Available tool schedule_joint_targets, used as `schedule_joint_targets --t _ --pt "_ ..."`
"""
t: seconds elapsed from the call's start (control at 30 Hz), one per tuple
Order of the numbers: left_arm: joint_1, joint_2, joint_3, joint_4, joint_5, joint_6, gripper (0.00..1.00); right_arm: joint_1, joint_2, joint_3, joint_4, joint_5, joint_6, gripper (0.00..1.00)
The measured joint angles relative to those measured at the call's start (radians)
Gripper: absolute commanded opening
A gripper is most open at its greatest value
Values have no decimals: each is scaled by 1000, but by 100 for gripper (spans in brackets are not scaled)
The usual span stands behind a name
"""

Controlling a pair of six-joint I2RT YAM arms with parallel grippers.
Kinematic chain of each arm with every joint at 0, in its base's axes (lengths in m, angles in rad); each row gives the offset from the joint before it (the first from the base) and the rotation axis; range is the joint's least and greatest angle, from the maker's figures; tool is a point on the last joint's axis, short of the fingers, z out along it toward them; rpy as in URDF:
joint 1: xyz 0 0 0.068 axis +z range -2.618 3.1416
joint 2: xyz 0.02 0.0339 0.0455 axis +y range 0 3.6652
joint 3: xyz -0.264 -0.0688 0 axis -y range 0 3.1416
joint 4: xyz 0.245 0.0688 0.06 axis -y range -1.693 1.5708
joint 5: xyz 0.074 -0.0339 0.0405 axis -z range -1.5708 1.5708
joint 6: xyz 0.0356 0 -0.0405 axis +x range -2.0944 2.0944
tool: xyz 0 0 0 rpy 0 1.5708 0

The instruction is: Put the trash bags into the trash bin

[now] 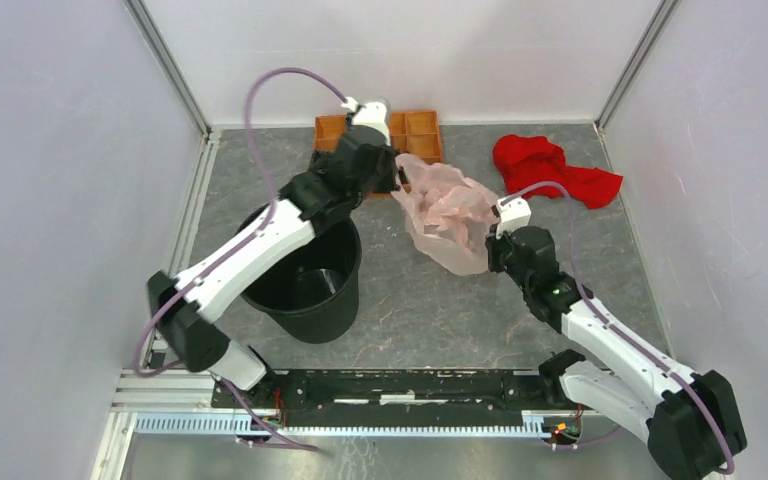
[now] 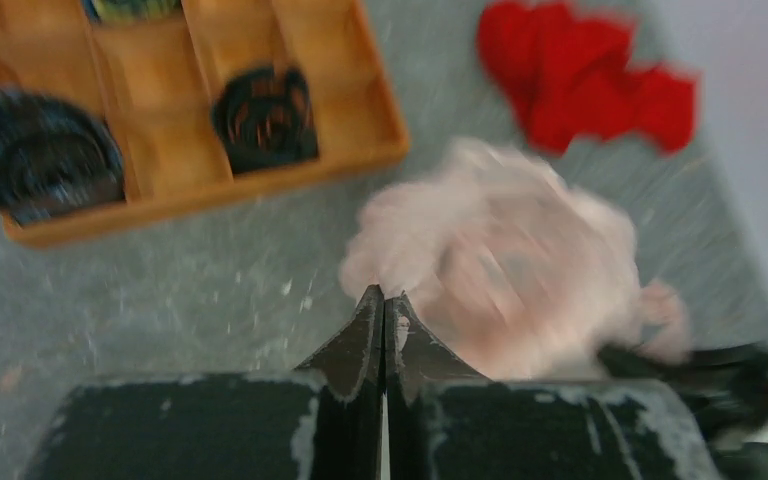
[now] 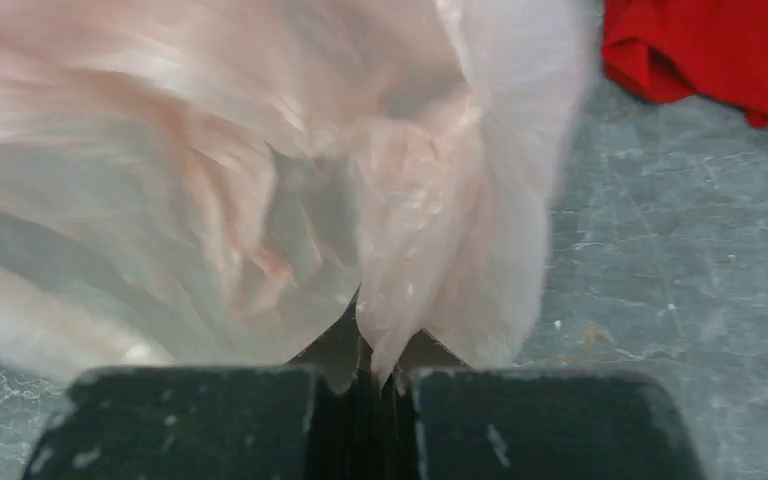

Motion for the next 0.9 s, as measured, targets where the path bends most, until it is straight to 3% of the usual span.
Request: schedule_joint_targets --t 0.1,0.17,0.23,0.3,0.4,0.5,0.6,0.7,0.8,0.9 --pt "3 116 30 -95 50 2 2 -2 30 131 -158 15 -33 1" --pt "2 134 116 -124 123 7 2 -5 87 406 -213 -10 -63 1" --pt "-10 108 218 -55 211 10 2 -5 142 708 -175 -85 -78 1" --pt "-51 14 234 66 249 26 2 -4 105 829 -30 -188 -77 3" --pt "-156 -193 122 229 222 55 2 -2 -109 676 159 -290 -61 1" --pt "-189 -354 -24 255 73 47 2 -1 -306 362 312 -245 -11 0" --pt "-107 -293 -52 170 -28 12 2 -2 -269 75 288 -160 40 0" --pt "-76 -137 -89 72 -34 0 2 -3 -113 -94 89 -94 68 1" --pt "-74 -10 -99 -40 1 7 2 -4 -91 -57 -92 -55 49 1" --pt "-74 26 48 -137 56 49 2 -5 -32 295 -192 -56 -2 1"
